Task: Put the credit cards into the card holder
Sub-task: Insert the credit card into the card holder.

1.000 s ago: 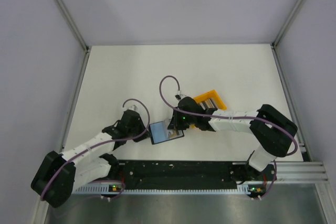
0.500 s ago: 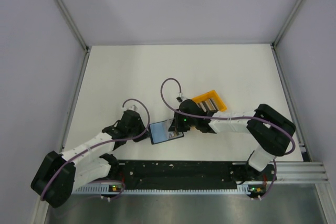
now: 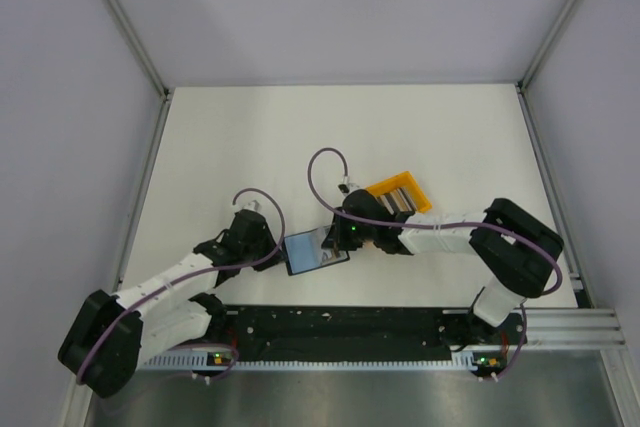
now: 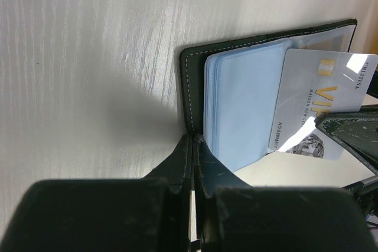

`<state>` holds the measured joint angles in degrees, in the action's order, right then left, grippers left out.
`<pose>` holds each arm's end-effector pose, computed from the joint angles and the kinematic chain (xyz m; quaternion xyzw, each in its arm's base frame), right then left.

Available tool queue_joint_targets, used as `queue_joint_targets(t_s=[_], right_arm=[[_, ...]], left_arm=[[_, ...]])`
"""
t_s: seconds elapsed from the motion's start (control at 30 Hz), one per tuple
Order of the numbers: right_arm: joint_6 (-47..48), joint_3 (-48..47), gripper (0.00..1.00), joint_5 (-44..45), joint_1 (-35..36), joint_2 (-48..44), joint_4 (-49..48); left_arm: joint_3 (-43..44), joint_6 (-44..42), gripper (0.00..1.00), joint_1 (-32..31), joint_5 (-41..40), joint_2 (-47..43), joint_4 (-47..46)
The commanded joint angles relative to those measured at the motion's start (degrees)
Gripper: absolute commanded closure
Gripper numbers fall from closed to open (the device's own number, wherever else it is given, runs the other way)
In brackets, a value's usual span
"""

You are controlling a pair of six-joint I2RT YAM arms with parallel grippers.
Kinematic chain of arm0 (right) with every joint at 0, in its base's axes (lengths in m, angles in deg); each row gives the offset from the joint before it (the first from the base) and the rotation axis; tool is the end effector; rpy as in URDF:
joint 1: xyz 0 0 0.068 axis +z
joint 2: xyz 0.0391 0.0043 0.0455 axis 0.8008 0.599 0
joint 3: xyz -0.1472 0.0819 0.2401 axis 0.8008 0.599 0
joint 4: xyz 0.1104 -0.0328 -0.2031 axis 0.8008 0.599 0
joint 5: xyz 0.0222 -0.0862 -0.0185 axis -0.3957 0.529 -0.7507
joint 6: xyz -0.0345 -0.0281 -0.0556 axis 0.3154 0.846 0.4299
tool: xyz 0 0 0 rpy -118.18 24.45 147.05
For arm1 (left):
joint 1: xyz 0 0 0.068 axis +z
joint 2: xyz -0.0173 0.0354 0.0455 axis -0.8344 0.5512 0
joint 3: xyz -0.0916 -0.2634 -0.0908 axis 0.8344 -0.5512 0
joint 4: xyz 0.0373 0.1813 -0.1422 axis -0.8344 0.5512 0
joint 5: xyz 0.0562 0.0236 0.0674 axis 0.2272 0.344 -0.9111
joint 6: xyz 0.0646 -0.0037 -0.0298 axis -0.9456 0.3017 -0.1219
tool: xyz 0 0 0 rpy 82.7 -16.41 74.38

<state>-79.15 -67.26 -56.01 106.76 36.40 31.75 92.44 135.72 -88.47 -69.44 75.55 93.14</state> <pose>0.1847 0.2614 0.1822 -0.0502 0.9118 0.3505 0.2081 0.1273 -0.0832 0.1622 -0.1598 0.9313 -0.2398 0.2229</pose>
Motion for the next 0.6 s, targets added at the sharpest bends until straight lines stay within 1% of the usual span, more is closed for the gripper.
queue_joint_targets(t_s=[0.0, 0.3, 0.43, 0.57], right_arm=[[0.36, 0.68, 1.00, 0.55, -0.48, 0.28, -2.25], [3.00, 1.73, 1.00, -1.74, -0.47, 3.10, -4.09], [4.31, 2.97, 1.00, -3.05, -0.39, 4.41, -6.81], [5.11, 2.09, 1.00, -4.72, -0.47, 6.44, -7.35]], left_arm=[[1.38, -0.87, 1.00, 0.02, -1.16, -0.63, 0.22], [1.82, -1.05, 1.00, 0.02, -2.12, -0.19, 0.30], [2.26, -1.84, 1.00, -0.07, -2.56, 0.25, 0.48], [2.88, -2.54, 1.00, 0.10, -2.74, 0.69, 1.00]])
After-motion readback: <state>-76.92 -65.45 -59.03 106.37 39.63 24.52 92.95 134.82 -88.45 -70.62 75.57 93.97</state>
